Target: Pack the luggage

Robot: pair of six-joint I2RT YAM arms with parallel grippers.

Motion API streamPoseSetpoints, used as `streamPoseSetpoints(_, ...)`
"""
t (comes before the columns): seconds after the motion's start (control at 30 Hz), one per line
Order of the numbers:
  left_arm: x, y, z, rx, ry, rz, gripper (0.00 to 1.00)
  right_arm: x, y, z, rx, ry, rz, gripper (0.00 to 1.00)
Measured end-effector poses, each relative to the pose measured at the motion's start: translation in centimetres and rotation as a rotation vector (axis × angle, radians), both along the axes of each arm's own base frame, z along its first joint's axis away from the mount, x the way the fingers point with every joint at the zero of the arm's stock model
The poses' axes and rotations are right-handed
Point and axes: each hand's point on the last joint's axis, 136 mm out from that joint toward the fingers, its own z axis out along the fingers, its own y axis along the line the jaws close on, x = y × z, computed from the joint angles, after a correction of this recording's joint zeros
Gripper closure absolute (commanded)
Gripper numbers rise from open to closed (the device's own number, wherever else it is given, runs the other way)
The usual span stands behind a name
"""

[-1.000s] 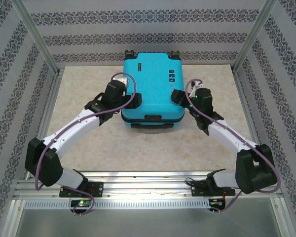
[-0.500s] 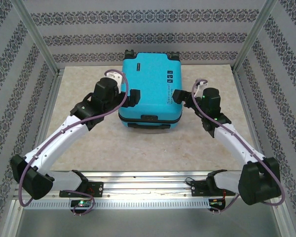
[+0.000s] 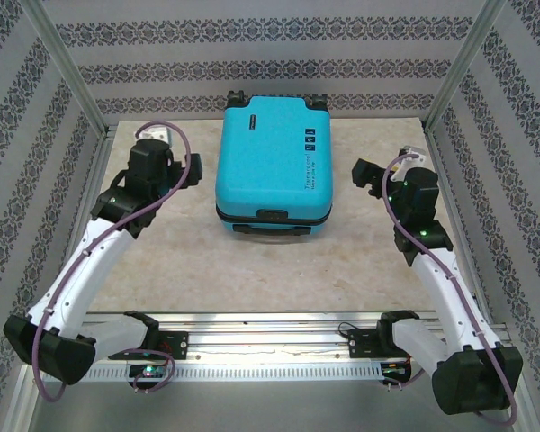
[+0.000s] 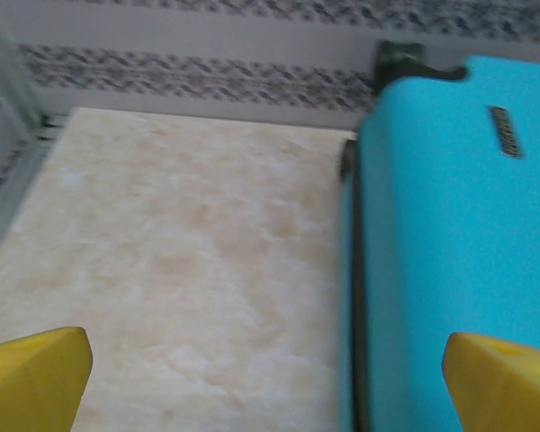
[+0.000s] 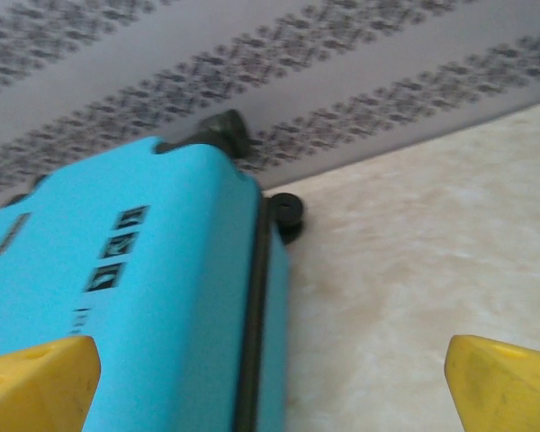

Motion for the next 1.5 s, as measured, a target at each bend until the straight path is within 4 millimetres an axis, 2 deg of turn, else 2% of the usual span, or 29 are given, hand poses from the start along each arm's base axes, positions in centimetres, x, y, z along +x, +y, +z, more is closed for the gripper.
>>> streamPoseSetpoints(0.1,-0.2,2.1,-2.1,0.05,-0.006,0.055,0.0,-0.2,-1.2,-1.4,-0.04,0.034,-0.051,0.02)
streamPoseSetpoints(0.23,-0.9,3.6,-5.9,0.111,0.013,0.073,0.0,-0.5,-1.9,-4.3,-0.124,0.074,-0.066,0.02)
streamPoseSetpoints(0.43,-1.1,6.4,-7.6,0.124,-0.045,0.136,0.0,-0.8,-2.0,-8.1,-0.233,0.07,-0.032,0.02)
streamPoseSetpoints(0.5,-0.9,7.0,-9.1,0.124,-0.063,0.149,0.0,-0.7,-2.0,-8.9,-0.251,0.067,-0.026,0.02)
streamPoseSetpoints(0.53,-0.9,7.2,-9.9,0.124,-0.064,0.15,0.0,-0.6,-2.0,-9.0,-0.256,0.065,-0.024,0.02)
streamPoseSetpoints(0.7,-0.9,8.9,-16.5,0.13,-0.009,0.181,0.0,-0.1,-1.9,-8.4,-0.29,0.03,-0.015,0.02)
streamPoseSetpoints(0.87,-0.7,10.0,-20.2,0.124,-0.031,0.201,0.0,0.0,-2.0,-8.1,-0.301,0.017,-0.015,0.02)
streamPoseSetpoints(1.07,0.7,8.9,-23.0,0.115,-0.08,0.12,0.0,0.2,-2.1,-7.7,-0.302,-0.003,-0.027,0.02)
streamPoseSetpoints(1.23,1.5,8.5,-25.4,0.112,-0.082,0.089,0.01,0.4,-2.3,-8.1,-0.306,0.01,-0.035,0.02)
streamPoseSetpoints(1.5,3.2,7.9,-23.3,0.113,-0.148,0.058,0.01,1.1,-2.7,-9.5,-0.322,0.046,-0.054,0.02)
